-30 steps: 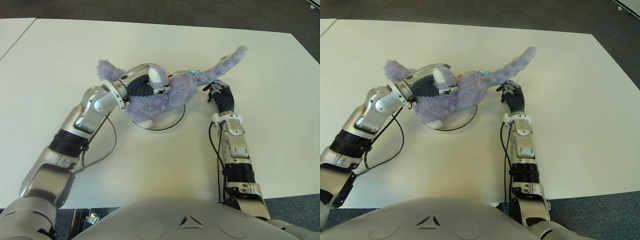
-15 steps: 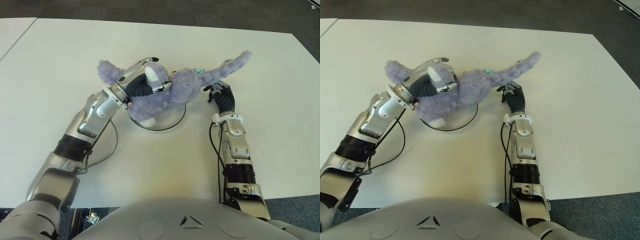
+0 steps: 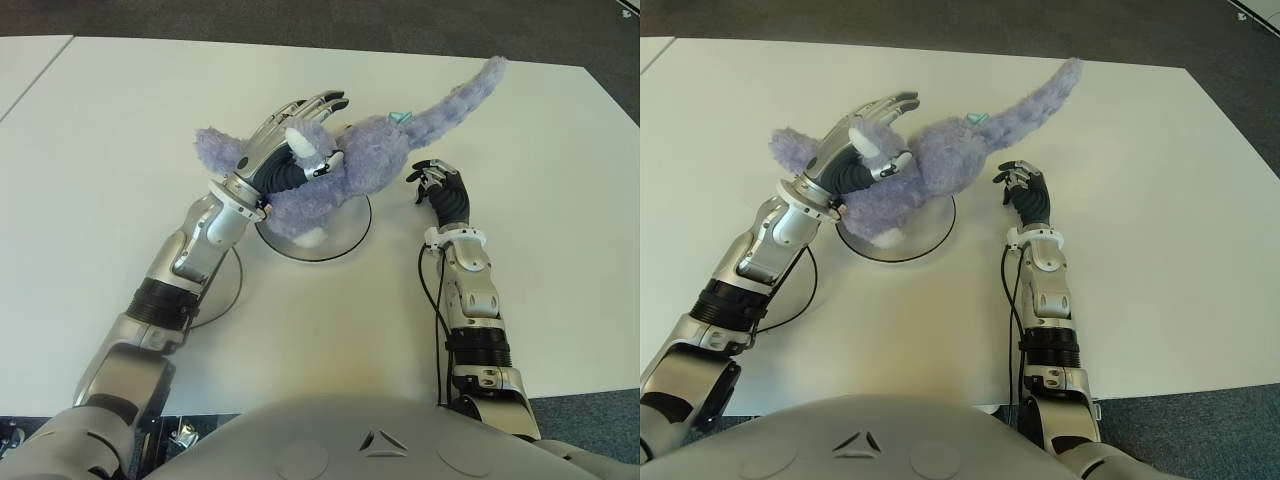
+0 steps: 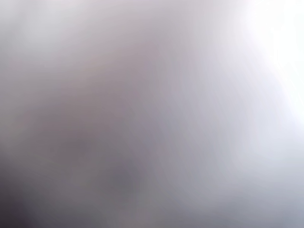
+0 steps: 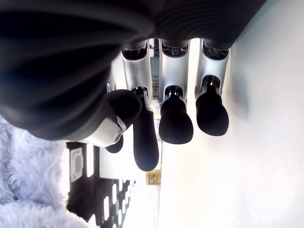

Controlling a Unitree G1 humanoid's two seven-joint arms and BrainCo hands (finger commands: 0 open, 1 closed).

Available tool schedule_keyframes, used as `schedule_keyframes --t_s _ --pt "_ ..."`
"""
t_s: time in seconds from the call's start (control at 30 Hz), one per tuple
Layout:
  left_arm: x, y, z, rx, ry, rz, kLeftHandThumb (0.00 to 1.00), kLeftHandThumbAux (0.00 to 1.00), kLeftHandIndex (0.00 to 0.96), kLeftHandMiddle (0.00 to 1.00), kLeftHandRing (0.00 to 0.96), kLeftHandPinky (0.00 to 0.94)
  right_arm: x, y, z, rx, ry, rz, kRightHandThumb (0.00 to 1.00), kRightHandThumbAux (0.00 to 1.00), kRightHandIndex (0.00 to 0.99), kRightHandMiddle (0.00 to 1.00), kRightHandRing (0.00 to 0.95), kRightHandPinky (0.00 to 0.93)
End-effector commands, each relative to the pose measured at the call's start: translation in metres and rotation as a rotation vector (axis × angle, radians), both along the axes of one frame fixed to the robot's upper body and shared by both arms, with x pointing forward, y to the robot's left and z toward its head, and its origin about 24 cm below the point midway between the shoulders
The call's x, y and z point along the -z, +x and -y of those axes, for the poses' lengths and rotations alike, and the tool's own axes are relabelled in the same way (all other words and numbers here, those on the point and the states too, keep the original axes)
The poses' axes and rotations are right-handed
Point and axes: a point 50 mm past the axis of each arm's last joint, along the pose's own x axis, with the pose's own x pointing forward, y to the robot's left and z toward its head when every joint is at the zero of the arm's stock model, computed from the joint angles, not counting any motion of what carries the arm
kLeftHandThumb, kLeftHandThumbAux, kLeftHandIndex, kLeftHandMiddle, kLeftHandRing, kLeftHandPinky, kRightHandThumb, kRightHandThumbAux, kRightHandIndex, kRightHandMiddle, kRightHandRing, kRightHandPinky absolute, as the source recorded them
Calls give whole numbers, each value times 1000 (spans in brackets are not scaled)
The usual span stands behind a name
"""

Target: Put the doll into the plate.

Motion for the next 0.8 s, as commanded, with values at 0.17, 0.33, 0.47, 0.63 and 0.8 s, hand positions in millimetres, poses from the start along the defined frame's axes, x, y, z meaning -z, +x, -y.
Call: schedule_keyframes --t_s 0.17,0.33,0.47,0.63,0.8 --pt "6 -1 0 -26 -5 -17 493 64 0 0 0 0 35 -19 2 17 14 -156 847 675 422 571 760 722" --pt "6 -1 0 -28 -1 -24 497 62 0 0 0 0 35 -18 2 14 9 -156 846 675 421 569 767 714" --pt "6 -2 0 -19 7 -27 495 58 0 0 0 0 35 -18 2 13 6 -153 846 675 420 564 768 718" --pt "7 -2 0 -20 21 -36 484 56 0 0 0 0 34 -18 2 10 7 -147 845 675 419 550 769 729" --pt "7 -2 0 -19 29 -41 483 56 0 0 0 0 34 -19 2 11 -6 -145 845 675 418 543 770 728"
